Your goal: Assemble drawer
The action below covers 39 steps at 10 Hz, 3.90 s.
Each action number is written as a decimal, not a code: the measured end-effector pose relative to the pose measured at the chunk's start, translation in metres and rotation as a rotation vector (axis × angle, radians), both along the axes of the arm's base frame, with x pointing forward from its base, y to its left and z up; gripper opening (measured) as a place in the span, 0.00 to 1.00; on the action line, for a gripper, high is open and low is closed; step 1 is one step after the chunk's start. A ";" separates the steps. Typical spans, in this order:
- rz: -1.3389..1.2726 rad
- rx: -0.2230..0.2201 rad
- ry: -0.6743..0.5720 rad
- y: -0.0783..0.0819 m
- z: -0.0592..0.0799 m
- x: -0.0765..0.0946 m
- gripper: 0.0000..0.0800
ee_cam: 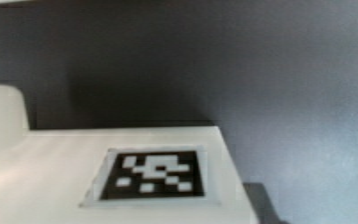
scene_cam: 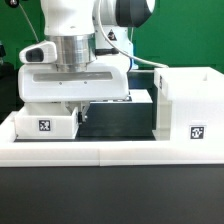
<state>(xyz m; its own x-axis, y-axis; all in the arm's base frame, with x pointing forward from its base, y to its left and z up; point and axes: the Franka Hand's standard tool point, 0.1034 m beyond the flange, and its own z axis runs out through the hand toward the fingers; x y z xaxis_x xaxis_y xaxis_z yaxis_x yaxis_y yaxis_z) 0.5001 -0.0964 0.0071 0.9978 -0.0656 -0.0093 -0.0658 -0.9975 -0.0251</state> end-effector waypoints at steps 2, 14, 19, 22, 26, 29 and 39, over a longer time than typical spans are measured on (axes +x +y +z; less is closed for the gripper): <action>0.000 0.000 0.000 0.000 0.000 0.000 0.05; 0.597 0.020 0.020 0.023 0.021 0.012 0.05; 0.927 0.008 0.009 0.019 0.019 0.011 0.05; 1.166 -0.008 0.009 0.016 0.019 0.011 0.05; 1.565 -0.044 0.039 0.019 0.019 0.015 0.05; 1.574 -0.040 0.043 0.017 0.019 0.014 0.05; 1.591 -0.020 0.038 0.042 0.015 0.027 0.05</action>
Offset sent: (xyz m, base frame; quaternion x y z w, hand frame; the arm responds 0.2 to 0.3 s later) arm 0.0000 0.0000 0.0000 0.0000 0.0000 0.0000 1.0000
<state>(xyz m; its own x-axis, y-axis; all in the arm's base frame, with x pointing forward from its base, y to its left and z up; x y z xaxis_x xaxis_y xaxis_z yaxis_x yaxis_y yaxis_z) 0.5268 -0.0548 0.0226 0.0447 0.9979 -0.0466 0.9983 -0.0463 -0.0349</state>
